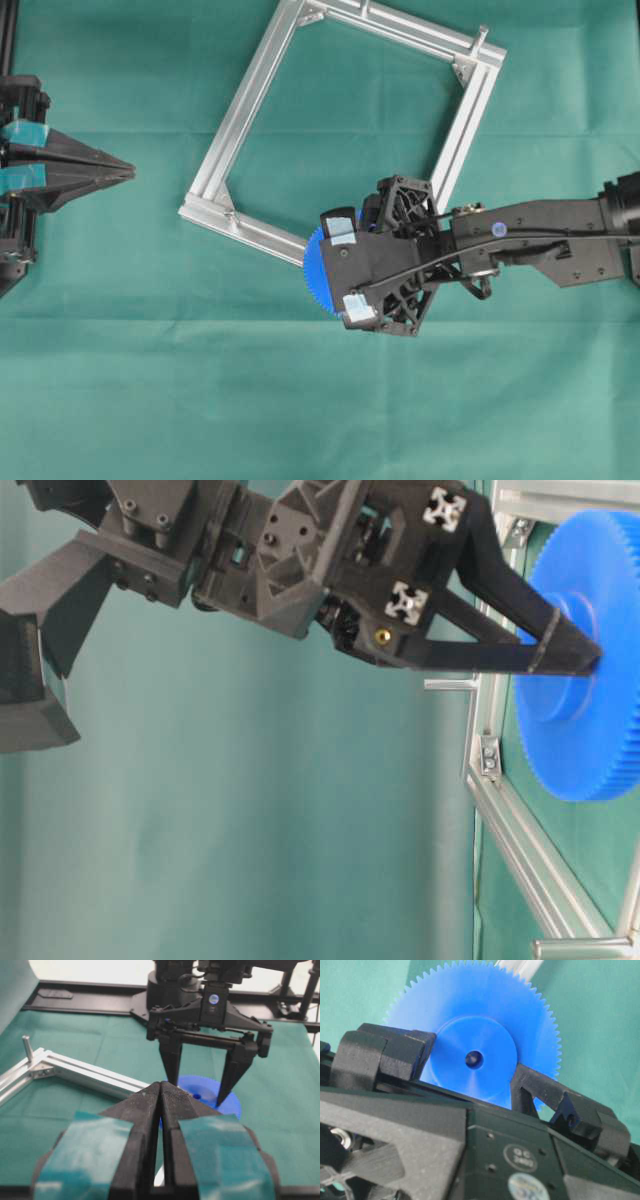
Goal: Find the location of the shaft and insert the gear.
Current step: 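Push the blue gear onto the shaft with the right gripper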
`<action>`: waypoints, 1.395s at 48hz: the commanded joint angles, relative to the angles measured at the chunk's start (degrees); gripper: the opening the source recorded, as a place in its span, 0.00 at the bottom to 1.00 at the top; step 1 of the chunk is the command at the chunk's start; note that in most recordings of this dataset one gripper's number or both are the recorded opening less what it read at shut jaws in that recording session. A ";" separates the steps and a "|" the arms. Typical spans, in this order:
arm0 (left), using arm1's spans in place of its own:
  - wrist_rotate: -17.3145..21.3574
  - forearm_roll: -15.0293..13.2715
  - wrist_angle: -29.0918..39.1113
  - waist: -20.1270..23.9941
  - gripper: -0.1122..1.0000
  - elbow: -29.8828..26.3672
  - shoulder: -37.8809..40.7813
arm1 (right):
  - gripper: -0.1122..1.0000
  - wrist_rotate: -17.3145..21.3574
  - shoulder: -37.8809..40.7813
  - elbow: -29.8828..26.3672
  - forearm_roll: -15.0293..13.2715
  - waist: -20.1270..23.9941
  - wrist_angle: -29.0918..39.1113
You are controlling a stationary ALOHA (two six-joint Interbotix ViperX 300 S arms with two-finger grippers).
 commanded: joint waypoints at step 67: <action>-0.09 -0.09 -0.26 -0.09 0.12 -1.67 0.26 | 0.72 0.44 2.55 1.41 0.00 -0.26 -5.01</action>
